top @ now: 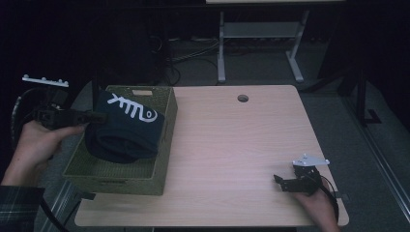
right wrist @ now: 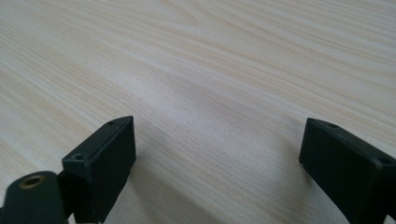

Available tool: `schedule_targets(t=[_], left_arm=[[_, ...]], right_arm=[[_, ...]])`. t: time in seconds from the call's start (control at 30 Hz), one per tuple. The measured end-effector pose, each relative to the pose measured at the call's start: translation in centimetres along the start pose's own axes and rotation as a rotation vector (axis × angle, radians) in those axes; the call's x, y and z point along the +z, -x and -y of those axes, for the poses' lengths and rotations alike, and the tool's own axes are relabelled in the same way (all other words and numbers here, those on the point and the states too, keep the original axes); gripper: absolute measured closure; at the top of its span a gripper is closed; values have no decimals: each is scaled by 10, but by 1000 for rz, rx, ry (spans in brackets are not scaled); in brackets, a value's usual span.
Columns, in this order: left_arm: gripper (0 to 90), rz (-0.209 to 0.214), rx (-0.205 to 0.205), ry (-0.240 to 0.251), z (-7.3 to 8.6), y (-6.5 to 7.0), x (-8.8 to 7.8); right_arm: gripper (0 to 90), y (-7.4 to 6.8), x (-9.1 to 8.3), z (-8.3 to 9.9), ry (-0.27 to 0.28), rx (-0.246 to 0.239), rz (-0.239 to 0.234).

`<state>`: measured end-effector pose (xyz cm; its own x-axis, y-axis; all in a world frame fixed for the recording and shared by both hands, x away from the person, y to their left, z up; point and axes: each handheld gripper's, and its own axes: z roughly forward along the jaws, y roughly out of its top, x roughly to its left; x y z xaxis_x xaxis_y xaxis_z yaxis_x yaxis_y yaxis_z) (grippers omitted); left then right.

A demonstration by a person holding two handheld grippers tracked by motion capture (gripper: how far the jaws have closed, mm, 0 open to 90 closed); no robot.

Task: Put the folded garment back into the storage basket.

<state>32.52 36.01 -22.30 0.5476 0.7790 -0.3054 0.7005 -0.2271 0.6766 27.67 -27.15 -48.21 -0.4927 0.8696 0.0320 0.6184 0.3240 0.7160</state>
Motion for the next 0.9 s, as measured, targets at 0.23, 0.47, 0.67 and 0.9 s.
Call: schedule_targets(t=[0.23,0.47,0.67,0.9], left_arm=[[755,-8,-42,-12,11,-16,11],[755,2,-68,-31,19,-26,24],[755,19,-95,-54,27,-35,39],[755,36,-114,-74,36,-46,55]], right_arm=[[105,0,0,0,-1,0,-1],[105,0,0,0,-2,0,0],[105,0,0,0,-1,0,1],[105,0,0,0,-1,-3,-1]])
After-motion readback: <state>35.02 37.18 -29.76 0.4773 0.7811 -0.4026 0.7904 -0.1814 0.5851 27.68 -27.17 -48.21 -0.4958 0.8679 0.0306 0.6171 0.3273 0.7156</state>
